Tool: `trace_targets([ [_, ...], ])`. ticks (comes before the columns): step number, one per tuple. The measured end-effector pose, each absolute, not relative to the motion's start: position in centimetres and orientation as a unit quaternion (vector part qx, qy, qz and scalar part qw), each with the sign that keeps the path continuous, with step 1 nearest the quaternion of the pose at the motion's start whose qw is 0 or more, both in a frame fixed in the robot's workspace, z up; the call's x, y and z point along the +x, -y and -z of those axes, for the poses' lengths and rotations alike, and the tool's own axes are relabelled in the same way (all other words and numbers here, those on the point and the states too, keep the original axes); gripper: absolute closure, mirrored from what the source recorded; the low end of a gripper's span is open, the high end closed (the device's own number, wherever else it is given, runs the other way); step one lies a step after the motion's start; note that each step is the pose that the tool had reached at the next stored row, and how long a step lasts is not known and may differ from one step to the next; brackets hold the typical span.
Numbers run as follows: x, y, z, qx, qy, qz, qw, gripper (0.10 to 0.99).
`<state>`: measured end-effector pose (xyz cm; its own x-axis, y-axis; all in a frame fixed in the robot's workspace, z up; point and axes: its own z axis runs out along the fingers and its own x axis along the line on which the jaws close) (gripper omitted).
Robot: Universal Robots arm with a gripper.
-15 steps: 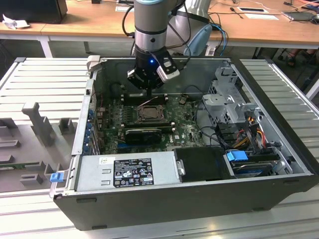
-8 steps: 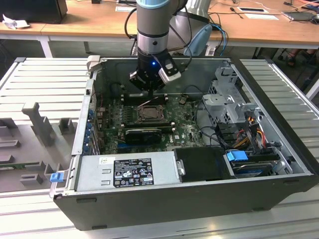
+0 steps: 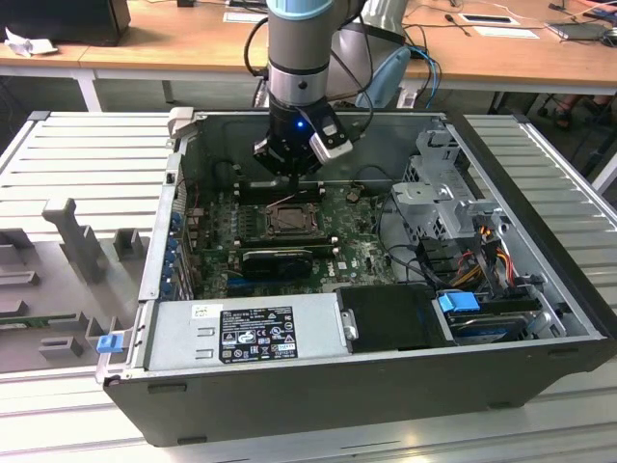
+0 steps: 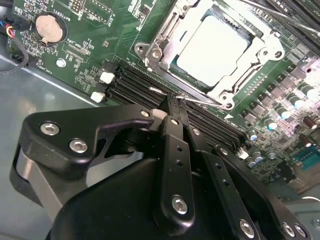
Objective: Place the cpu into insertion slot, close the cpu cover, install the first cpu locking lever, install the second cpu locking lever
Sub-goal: 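Install the first cpu locking lever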
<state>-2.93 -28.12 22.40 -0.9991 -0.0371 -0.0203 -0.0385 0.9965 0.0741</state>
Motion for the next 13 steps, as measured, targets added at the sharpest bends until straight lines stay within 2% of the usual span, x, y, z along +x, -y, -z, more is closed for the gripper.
trace_targets([
  [13,-2.62,28.15,-22.08,-0.019,-0.999,-0.036,0.009,0.980],
])
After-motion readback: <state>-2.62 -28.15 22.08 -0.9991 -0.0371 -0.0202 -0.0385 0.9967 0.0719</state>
